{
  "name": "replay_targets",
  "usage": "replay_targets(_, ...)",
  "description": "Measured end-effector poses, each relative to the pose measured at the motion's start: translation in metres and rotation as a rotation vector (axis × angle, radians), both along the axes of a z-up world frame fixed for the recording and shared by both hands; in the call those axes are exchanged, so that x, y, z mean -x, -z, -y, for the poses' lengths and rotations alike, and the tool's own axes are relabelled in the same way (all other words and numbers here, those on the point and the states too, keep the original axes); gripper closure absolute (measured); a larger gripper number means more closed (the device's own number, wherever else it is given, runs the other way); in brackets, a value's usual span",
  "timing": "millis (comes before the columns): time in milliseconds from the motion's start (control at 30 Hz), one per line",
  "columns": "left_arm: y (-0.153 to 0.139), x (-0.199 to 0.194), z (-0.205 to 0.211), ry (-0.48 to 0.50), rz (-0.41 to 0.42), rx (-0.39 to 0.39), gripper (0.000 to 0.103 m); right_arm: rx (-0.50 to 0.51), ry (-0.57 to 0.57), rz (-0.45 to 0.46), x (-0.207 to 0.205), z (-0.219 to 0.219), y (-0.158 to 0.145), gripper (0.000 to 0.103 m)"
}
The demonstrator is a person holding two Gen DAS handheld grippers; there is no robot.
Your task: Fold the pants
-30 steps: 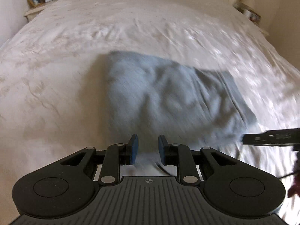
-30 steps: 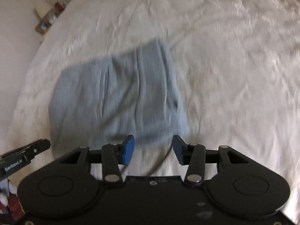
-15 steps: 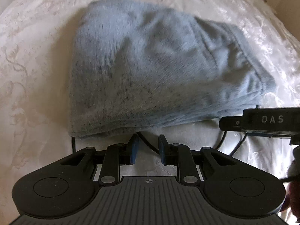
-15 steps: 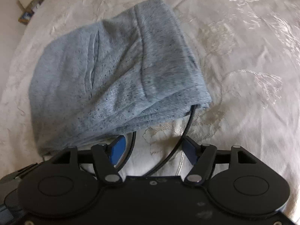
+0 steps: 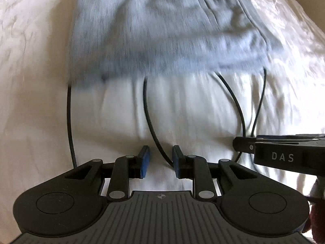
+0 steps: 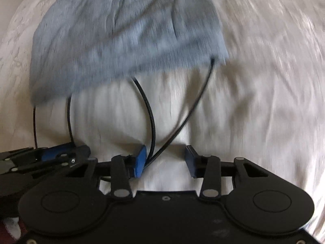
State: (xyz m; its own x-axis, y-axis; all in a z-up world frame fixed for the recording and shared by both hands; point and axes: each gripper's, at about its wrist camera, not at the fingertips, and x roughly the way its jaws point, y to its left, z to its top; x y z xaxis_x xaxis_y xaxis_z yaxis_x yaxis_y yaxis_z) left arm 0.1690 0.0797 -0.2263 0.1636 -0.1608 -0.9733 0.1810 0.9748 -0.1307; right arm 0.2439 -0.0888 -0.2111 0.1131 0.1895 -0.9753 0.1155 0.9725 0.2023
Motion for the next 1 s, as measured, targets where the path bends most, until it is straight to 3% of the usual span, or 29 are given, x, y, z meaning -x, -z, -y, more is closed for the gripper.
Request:
replay_targets(167, 0.005, 0.051, -0.009, 0.019, -0.062, 0.018, 0.077, -0.045, 0.018, -0.055, 0.062, 0.004, 0.002, 0.062)
replay_targets(333, 0.006, 0.096, -0.026, -0.042, -0.132, 0.09, 0.077, -0.082, 0.028, -0.12, 0.121, 0.007, 0.006, 0.086)
replay_targets(600, 0.014, 0.162, -0.049, -0.043, -0.265, 0.105, 0.078, -0.103, 0.003, -0.227, 0.212, 0.006, 0.011, 0.086)
replay_targets(667, 0.005, 0.172, -0.05, -0.009, -0.227, 0.094, 0.078, -0.105, 0.009, -0.253, 0.233, 0.011, 0.011, 0.084)
replay_targets(733, -0.011, 0.175, -0.052, 0.006, -0.132, 0.091, 0.078, -0.069, 0.025, -0.205, 0.247, 0.019, -0.001, 0.077)
replay_targets(833, -0.044, 0.167, -0.06, -0.012, 0.048, 0.102, 0.078, -0.002, 0.06, -0.042, 0.252, 0.03, -0.032, 0.056)
replay_targets(1000, -0.096, 0.135, -0.05, -0.04, 0.323, 0.064, 0.078, 0.142, 0.044, 0.324, 0.22, 0.039, -0.093, 0.05)
